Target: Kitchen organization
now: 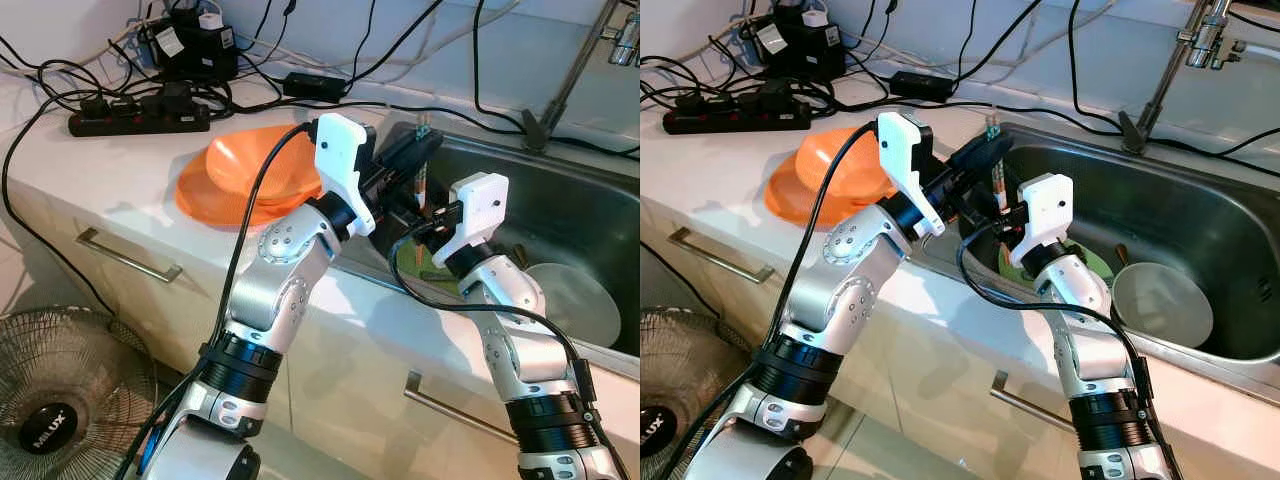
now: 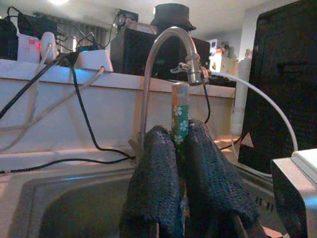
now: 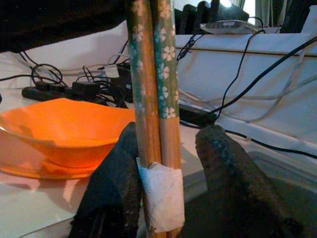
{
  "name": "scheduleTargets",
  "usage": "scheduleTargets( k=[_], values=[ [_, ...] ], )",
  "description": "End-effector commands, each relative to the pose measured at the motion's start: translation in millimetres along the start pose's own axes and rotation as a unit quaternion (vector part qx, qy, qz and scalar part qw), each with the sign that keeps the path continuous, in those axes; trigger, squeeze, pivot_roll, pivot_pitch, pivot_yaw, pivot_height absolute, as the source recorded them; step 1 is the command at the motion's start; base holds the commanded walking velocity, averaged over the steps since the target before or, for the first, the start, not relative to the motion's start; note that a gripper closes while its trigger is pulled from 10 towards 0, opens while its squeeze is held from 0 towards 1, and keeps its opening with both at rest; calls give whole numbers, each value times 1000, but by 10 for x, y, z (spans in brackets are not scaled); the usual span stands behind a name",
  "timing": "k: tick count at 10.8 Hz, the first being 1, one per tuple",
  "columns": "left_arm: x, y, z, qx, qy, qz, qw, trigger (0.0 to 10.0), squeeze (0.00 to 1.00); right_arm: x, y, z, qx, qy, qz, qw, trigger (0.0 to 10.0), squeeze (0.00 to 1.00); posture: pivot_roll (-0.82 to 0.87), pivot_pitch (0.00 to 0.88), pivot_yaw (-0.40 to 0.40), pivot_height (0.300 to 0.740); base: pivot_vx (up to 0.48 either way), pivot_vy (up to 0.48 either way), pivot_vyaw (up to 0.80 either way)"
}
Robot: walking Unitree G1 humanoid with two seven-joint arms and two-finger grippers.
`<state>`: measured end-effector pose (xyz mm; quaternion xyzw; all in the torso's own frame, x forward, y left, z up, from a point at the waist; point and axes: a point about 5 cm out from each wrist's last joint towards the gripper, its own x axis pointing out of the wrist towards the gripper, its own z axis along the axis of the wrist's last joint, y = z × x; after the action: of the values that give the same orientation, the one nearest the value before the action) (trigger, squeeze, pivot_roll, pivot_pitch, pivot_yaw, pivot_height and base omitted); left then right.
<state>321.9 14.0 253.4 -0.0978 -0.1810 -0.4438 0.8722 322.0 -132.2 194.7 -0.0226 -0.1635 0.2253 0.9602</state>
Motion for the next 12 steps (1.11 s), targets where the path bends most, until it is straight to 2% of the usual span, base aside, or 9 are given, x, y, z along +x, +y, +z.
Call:
scheduleTargets(
  k=[1,7,8,12],
  values=[
    [19,-47,31,9,-6,-10,1000,10000,0,-38,-41,-42,-5,10,-12,1000,0,0,93,58,5,740,0,0,0],
    [28,-56,35,5,-7,-12,1000,10000,0,-35,-51,-55,-6,11,-15,1000,0,0,96,54,3,740,0,0,0],
    [29,-48,34,1,-7,-8,1000,10000,1000,-35,-54,-56,-7,11,-16,1000,0,0,96,54,3,740,0,0,0],
    [29,-37,63,2,-13,-2,1000,10000,1000,-17,-122,-47,-17,9,-30,999,0,0,95,52,1,740,0,0,0]
  ],
)
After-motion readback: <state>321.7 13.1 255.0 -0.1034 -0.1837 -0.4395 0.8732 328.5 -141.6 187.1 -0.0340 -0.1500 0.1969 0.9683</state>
